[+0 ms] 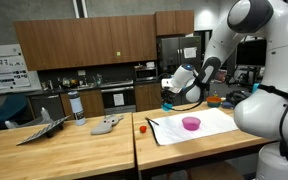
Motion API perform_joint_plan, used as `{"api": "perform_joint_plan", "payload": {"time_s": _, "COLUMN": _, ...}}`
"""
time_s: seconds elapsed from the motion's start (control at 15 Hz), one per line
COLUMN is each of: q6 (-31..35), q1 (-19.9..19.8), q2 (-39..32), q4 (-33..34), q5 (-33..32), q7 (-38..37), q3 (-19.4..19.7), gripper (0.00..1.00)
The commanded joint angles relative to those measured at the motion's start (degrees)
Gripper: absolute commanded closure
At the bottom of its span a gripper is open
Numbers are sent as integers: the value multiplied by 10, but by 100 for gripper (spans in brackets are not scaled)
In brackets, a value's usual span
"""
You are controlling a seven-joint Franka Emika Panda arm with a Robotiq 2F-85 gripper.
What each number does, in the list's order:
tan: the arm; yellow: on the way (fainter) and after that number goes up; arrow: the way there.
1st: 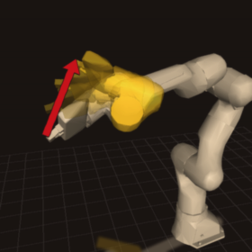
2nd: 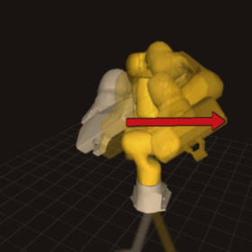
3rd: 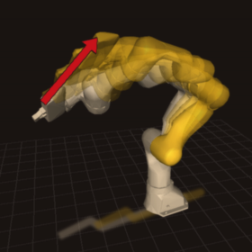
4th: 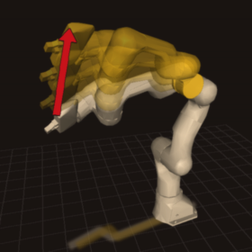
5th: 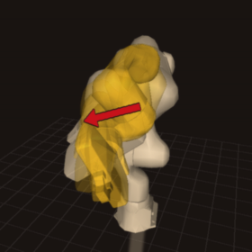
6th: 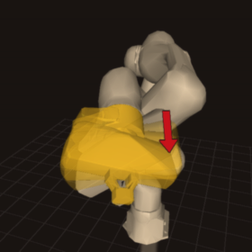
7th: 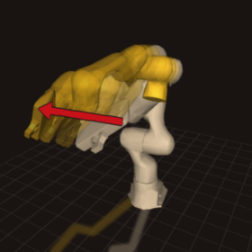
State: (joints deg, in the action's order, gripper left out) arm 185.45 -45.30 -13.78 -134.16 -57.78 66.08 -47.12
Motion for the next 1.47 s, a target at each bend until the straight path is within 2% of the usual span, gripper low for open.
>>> {"api": "perform_joint_plan", "payload": {"time_s": 0.0, "q6": 17, "q1": 10, "q2": -13, "q4": 26, "q5": 33, "q7": -33, "q3": -3, "gripper": 99}}
{"api": "perform_joint_plan", "payload": {"time_s": 0.27, "q6": 78, "q1": -22, "q2": 21, "q4": 11, "q5": 86, "q7": -90, "q3": -19, "gripper": 99}}
{"api": "perform_joint_plan", "payload": {"time_s": 0.6, "q6": 111, "q1": -54, "q2": 52, "q4": 7, "q5": 138, "q7": -166, "q3": -33, "gripper": 99}}
{"api": "perform_joint_plan", "payload": {"time_s": 0.93, "q6": 139, "q1": -86, "q2": 112, "q4": -9, "q5": 191, "q7": -235, "q3": -16, "gripper": 99}}
{"api": "perform_joint_plan", "payload": {"time_s": 1.0, "q6": 125, "q1": -91, "q2": 111, "q4": 5, "q5": 197, "q7": -236, "q3": -21, "gripper": 99}}
{"api": "perform_joint_plan", "payload": {"time_s": 1.07, "q6": 125, "q1": -79, "q2": 71, "q4": 13, "q5": 180, "q7": -213, "q3": -19, "gripper": 99}}
{"api": "perform_joint_plan", "payload": {"time_s": 1.13, "q6": 124, "q1": -82, "q2": 75, "q4": 14, "q5": 181, "q7": -215, "q3": -19, "gripper": 95}}
{"api": "perform_joint_plan", "payload": {"time_s": 1.4, "q6": 124, "q1": -78, "q2": 70, "q4": 12, "q5": 181, "q7": -215, "q3": -20, "gripper": 95}}
